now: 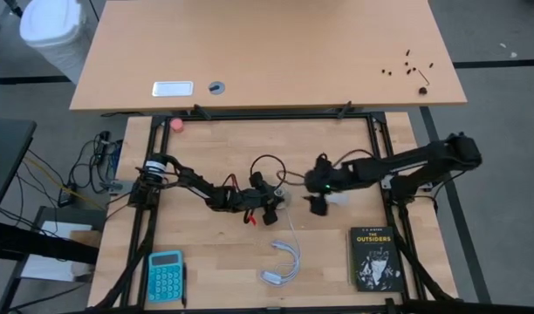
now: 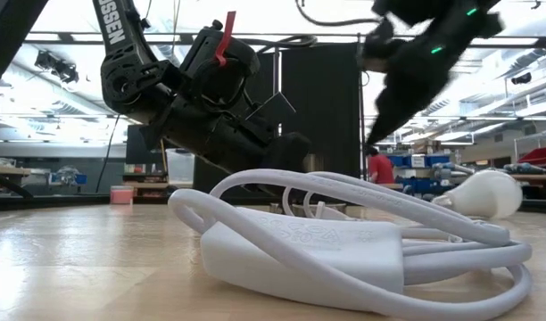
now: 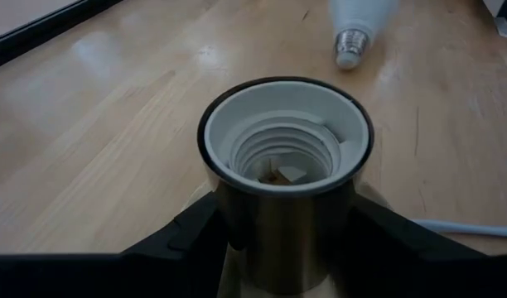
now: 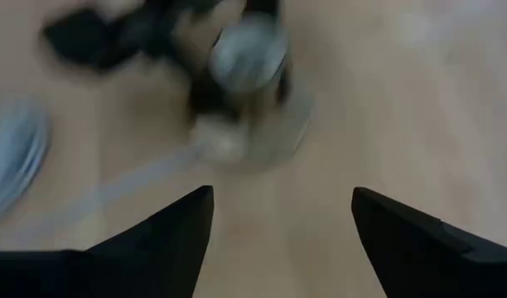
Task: Screw lightbulb
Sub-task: Insert the white lightbulb into the silver lamp
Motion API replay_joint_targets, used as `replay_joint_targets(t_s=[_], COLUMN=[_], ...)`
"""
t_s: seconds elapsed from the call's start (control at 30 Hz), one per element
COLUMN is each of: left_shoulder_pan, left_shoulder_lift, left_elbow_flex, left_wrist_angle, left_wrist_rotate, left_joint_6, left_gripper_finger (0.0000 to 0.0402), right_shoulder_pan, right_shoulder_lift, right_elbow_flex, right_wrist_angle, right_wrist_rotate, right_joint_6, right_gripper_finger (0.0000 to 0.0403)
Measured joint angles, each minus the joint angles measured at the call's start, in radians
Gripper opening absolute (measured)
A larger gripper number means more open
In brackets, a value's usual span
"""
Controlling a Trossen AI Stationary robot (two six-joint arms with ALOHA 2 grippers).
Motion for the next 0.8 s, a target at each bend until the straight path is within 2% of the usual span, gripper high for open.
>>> replay_joint_targets(t_s=[0.13, 0.23, 0.53, 0.67, 0.8], left_shoulder_pan=[0.000, 0.000, 0.000, 0.000, 0.000], left_shoulder_lift=[0.000, 0.001, 0.001, 0.002, 0.002], left_elbow_flex=[0.000, -0.001, -0.001, -0.002, -0.002], left_wrist_angle=[0.010, 0.013, 0.016, 0.017, 0.017], left_wrist_rotate=[0.001, 0.002, 0.004, 0.004, 0.004], left_joint_6=[0.002, 0.003, 0.007, 0.007, 0.007], left_gripper_finger=[0.0208, 0.0208, 0.0208, 0.0208, 0.0208], right_shoulder_pan=[0.035, 0.041, 0.034, 0.025, 0.025], right_shoulder_lift=[-0.029, -0.025, -0.006, 0.033, 0.079], right_elbow_flex=[-0.001, -0.001, -0.013, -0.047, -0.060], right_wrist_angle=[-0.284, -0.403, -0.445, -0.388, -0.372], right_wrist_rotate=[0.008, 0.008, 0.007, -0.036, -0.033], right_joint_6=[-0.021, -0.049, -0.133, -0.129, -0.132], right_gripper_finger=[0.0300, 0.0303, 0.0321, 0.0321, 0.0320])
